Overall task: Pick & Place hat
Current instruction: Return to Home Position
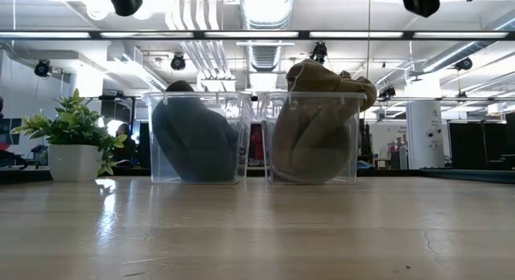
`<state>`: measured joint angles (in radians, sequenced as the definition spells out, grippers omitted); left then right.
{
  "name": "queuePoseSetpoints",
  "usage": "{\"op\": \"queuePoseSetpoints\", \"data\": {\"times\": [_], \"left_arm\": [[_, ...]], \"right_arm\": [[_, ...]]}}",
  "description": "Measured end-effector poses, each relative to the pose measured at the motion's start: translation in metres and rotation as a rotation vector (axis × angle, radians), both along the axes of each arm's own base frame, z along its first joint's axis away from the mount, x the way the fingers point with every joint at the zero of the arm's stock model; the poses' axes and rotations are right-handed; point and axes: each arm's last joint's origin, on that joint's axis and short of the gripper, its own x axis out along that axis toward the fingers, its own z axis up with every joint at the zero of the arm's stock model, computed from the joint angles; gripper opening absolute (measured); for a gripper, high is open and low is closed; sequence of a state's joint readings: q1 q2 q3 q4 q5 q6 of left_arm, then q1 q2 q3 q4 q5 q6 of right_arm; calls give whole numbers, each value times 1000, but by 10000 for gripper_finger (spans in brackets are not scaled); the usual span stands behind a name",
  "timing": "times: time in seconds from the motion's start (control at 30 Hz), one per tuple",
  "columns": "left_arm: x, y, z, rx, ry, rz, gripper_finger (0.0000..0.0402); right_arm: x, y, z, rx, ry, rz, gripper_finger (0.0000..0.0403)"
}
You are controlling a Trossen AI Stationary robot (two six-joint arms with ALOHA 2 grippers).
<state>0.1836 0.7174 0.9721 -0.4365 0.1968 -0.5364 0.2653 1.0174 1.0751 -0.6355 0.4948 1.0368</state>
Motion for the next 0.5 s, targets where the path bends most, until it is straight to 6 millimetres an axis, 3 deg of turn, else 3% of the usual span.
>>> {"op": "queuePoseSetpoints", "data": {"times": [0.23, 0.5], "left_arm": [[5, -4, -49, -48, -312, -157, 142], [-20, -10, -84, -66, -470, -206, 142]], "right_arm": [[-10, 0, 6, -157, 19, 110, 9], [-29, -14, 9, -159, -9, 198, 9]]}}
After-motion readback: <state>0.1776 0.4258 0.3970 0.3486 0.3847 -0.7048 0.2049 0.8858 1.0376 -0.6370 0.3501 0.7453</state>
